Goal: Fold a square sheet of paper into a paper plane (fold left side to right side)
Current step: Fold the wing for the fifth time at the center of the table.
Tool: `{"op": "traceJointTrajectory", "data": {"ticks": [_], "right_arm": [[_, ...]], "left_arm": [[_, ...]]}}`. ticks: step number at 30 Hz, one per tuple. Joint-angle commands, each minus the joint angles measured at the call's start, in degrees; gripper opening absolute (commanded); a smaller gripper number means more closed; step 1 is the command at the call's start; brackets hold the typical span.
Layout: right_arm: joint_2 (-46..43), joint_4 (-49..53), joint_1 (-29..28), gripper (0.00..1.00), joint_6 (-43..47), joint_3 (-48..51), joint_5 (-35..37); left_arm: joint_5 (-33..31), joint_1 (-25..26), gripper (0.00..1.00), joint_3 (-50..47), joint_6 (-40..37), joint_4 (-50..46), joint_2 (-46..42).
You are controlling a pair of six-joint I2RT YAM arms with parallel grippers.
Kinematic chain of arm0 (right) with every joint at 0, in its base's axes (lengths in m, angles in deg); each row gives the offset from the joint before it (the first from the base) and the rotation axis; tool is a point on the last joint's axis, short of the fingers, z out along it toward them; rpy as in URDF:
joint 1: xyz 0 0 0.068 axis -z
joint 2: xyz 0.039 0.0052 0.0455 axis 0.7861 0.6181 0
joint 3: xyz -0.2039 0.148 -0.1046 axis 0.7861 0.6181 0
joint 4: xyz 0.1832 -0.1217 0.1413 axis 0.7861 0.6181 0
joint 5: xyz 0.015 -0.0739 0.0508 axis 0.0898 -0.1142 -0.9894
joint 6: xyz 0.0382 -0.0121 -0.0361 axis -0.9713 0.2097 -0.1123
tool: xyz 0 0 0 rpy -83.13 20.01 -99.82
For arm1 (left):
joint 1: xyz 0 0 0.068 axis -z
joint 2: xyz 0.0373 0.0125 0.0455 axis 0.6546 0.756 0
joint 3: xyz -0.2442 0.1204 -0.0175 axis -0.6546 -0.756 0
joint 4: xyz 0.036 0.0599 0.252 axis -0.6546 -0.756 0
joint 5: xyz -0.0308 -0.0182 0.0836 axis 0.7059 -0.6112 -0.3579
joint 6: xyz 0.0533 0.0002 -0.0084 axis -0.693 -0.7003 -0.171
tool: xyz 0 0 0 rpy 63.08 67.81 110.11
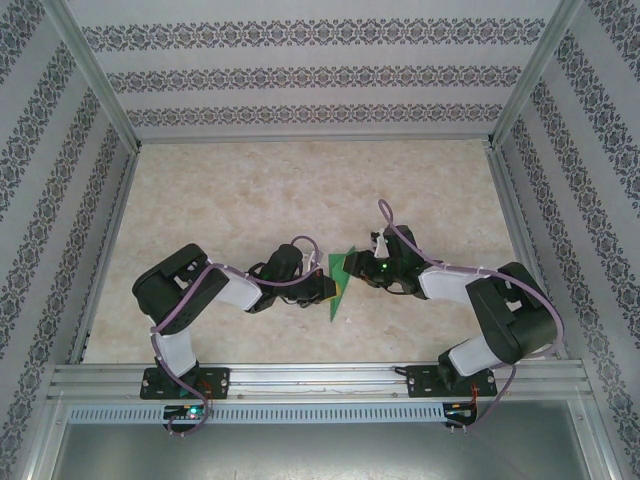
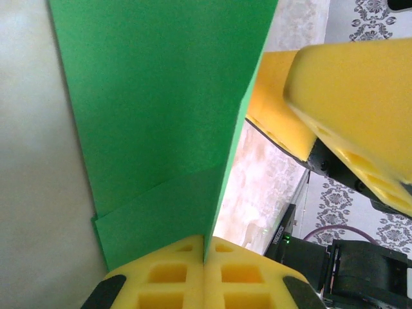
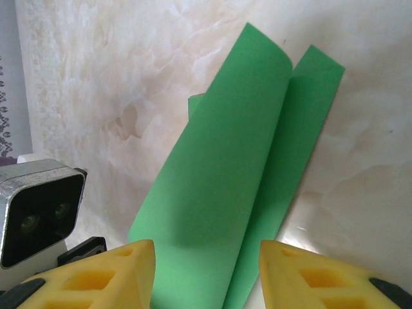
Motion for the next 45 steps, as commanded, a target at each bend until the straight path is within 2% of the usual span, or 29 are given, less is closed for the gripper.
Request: {"op": "traceJointTrajectory", "data": {"ticks": [1,16,29,38,45], "right_arm": [[1.00,-1.96,-0.67,0.45,-0.71,-1.64,0.54],[4.35,-3.57,-1.73,0.43,-1.30,-2.52,0.80],[7.82,0.25,-2.86,0.39,-1.00,-3.53,3.67],[8.92,1.32,-3.04,0.39,-0.08,-3.35,4.49],[8.84,1.44,-3.12,0.39,-0.15,-3.51,4.58]], "left_arm": [[1.04,-0.91,0.01,-0.48,1.12,4.28,0.93],[1.13,-0.91,0.02,-0.37,1.73,5.76,1.42],[0.35,-1.00,0.19,-1.34,2.20,6.19,1.00],[-1.15,-3.16,0.31,-1.56,-2.12,-3.07,-4.72],[-0.60,-3.89,0.36,0.80,-3.64,-6.46,-3.57]]}}
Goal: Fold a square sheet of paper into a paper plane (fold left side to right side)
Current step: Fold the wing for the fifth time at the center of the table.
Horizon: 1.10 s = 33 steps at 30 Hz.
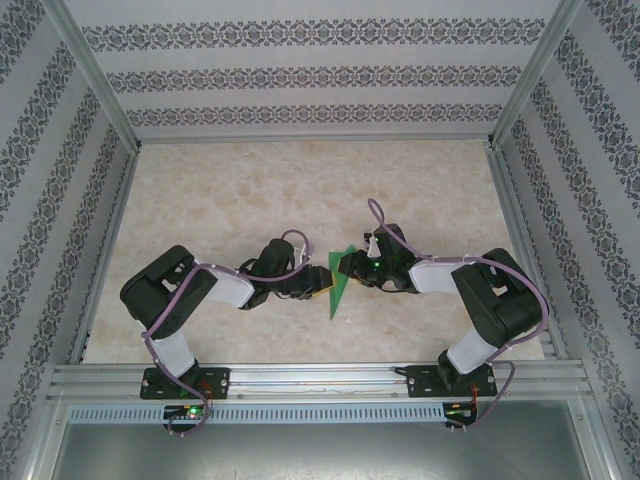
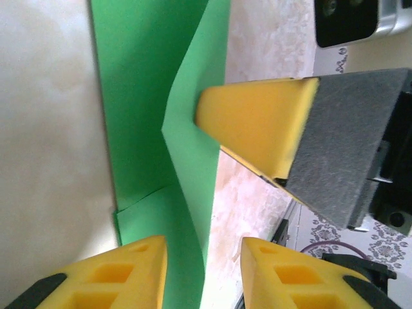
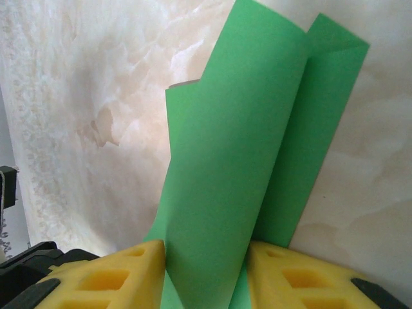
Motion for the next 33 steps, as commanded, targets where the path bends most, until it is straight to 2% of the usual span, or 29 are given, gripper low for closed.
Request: {"op": "traceJointTrajectory", "data": {"ticks": [1,7,16,33], "right_arm": [[2.59,1.30,-0.99,0.39,0.91,-0.18,3.37],[2.41,2.04,-1.07,0.39,1.25,-0.35,3.42],[3.27,3.54,-1.16,0.39,1.90,-0.80,3.64],[4.26,6.04,-1.65,0.39,3.41,-2.16,4.64]], "left_arm": [[-0.31,-0.65,0.37,1.98,-3.02,-4.31,0.49],[-0.41,-0.75,0.35,3.69,-4.33,-5.94,1.96],[-1.63,-1.62,0.19,4.85,-6.98,-9.10,2.92],[-1.02,-2.51,0.06,6.08,-8.70,-9.09,5.77]]}}
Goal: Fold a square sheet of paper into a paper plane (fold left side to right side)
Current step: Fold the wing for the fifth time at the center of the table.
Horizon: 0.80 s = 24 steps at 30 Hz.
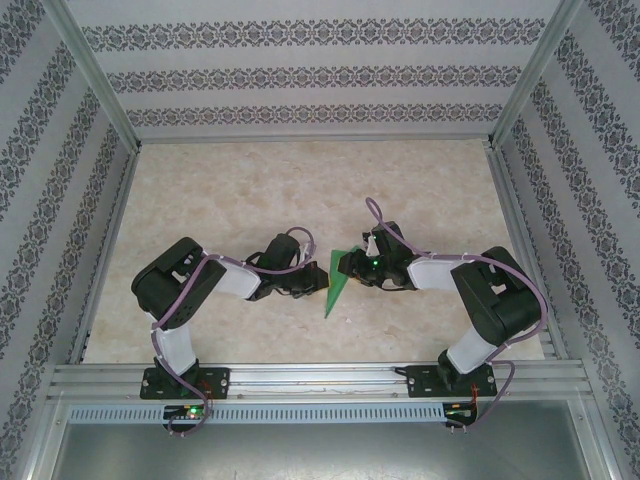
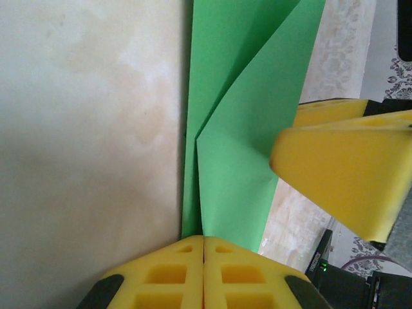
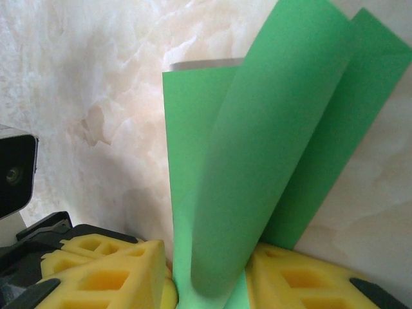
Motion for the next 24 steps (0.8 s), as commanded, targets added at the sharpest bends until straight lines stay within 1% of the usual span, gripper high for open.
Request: {"op": "traceJointTrajectory", "data": {"ticks": [1,10,24], "right_arm": [[3.60,2.19,-1.38,0.39,2.52,-0.06,4.20],[1.82,2.80,-1.36,0.40,2.55,-0.33,3.61],[-1.45,1.33,-0.48,0.40,0.68,0.55,2.66]], "left_arm": [[-0.19,-1.00,0.05,1.12,-1.86,-1.38,1.16],[-1.93,-1.04,0.02,1.58,-3.79,-5.86,1.68],[-3.65,-1.00,0.01,1.77,-4.67,-8.44,3.20]]}}
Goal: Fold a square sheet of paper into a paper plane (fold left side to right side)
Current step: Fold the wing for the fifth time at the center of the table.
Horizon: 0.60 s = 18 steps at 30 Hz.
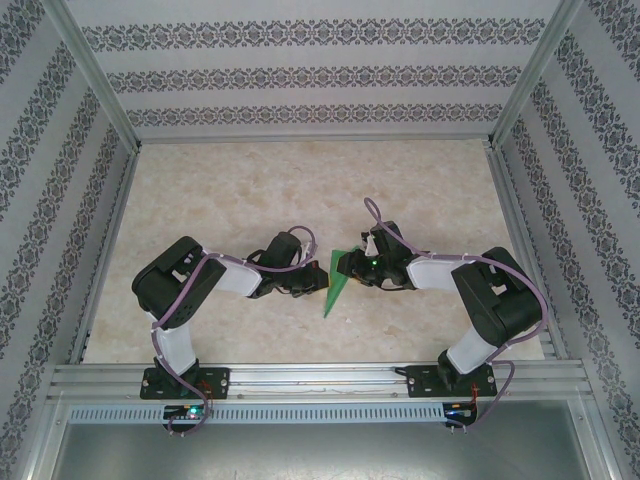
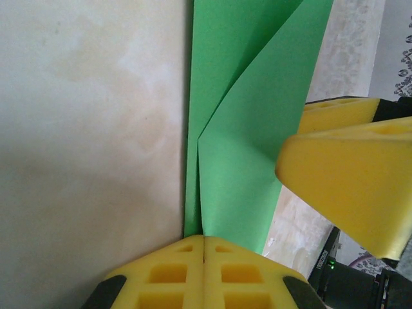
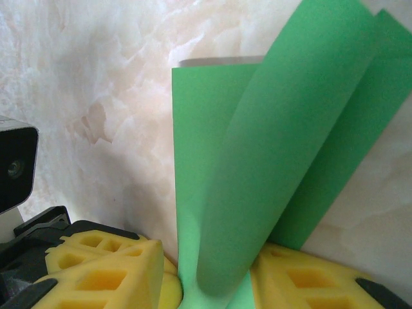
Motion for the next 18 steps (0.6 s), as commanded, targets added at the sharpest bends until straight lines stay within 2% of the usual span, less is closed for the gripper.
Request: {"op": "traceJointTrajectory", "data": {"ticks": [1,18], "right_arm": [[-1.08,0.16,-0.33,0.39,-0.12,1.05,2.13],[-3.25,2.49,0.68,0.38,-0.34,1.67,3.36]], "left_arm": [[-4.01,-0.91,0.01,0.14,-2.57,-5.27,2.87],[-5.51,-0.69,0.01,0.67,-3.11,-7.17,3.28]]}}
